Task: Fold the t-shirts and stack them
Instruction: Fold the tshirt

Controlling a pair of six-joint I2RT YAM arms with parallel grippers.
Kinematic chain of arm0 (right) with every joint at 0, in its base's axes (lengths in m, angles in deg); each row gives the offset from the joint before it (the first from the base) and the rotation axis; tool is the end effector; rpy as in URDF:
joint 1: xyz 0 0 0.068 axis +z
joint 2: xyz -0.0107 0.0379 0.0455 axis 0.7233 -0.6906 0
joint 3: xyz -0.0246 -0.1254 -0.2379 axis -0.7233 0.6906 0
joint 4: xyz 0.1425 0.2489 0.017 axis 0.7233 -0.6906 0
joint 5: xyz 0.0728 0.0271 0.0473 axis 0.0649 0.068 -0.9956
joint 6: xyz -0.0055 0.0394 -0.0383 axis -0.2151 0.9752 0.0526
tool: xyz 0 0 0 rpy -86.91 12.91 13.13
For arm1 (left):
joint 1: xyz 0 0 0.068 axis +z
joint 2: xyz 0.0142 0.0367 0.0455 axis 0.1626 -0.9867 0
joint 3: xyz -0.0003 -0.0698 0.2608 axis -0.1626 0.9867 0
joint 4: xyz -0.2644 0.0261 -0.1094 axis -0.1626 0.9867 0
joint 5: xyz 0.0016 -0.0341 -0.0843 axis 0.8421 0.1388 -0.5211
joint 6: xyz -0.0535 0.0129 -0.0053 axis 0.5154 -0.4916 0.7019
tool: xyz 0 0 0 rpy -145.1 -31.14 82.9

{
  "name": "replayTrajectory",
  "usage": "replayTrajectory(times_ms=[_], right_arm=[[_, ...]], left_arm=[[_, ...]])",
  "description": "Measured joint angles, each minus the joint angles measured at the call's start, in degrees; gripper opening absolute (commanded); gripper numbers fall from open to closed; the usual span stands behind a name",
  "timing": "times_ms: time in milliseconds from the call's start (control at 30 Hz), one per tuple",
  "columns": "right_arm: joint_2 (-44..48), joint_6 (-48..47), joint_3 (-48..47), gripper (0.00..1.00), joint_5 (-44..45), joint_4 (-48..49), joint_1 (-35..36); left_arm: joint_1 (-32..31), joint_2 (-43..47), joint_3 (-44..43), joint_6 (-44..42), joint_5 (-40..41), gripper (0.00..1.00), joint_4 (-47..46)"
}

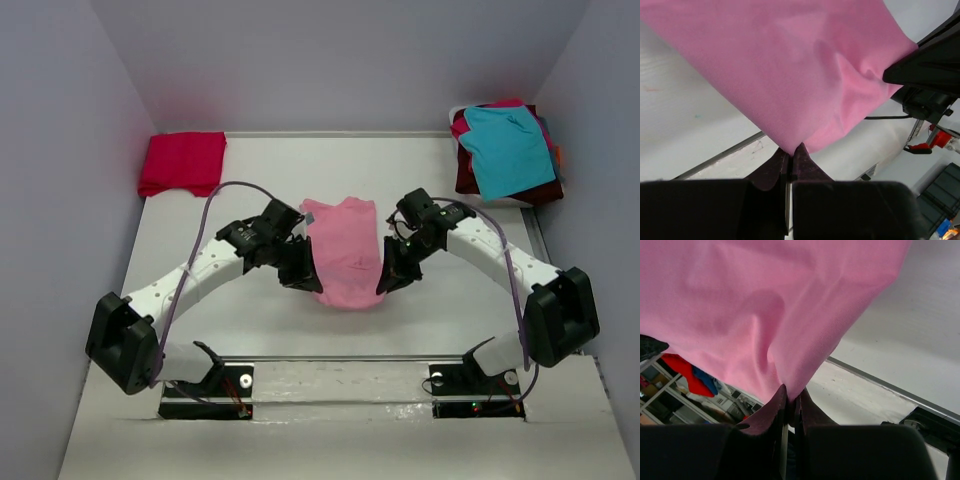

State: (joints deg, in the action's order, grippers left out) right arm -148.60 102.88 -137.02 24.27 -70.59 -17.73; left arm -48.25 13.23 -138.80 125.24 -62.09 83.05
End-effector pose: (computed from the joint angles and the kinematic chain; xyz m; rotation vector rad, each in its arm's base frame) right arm 0.2438 0.1554 0.2303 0.0534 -2.9342 -0.8931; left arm 0.2167 -0.1972 0.2558 0.2268 2.7142 -1.0948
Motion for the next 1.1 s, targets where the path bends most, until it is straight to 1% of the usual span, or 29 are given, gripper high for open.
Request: replayTrajectory(times_ms=[33,100,433,633,833,1100], right_arm=[[-0.02,0.13,-0.37,0.07,0.31,0.00,0.00],[-0.63,0.74,-2.80,0.07,1.77,-0.33,0.00],[-9.60,1.46,-21.64,0.07,8.55,-0.28,0.00],[-15.10,1.46,-29.14,0.07,10.86,-0.26,-0.42],[-21.31,1.44,-35.39,0.07,11.74,-0.44,-1.84],[-26.97,1.46,-38.40,0.07,11.39,-0.48,-4.87]], left_arm=[[0.00,-0.35,-0.59,-0.13,0.28,0.06,0.09],[0.00,-2.64,-4.46,-0.61,1.16,0.06,0.72],[0.44,-12.17,-20.37,-3.04,3.26,0.06,1.07],[3.15,-15.98,-26.73,-4.50,3.61,0.06,2.05],[7.52,-19.10,-29.77,-5.38,3.13,0.06,2.36],[11.63,-23.80,-30.49,-5.11,-0.39,0.06,0.02]])
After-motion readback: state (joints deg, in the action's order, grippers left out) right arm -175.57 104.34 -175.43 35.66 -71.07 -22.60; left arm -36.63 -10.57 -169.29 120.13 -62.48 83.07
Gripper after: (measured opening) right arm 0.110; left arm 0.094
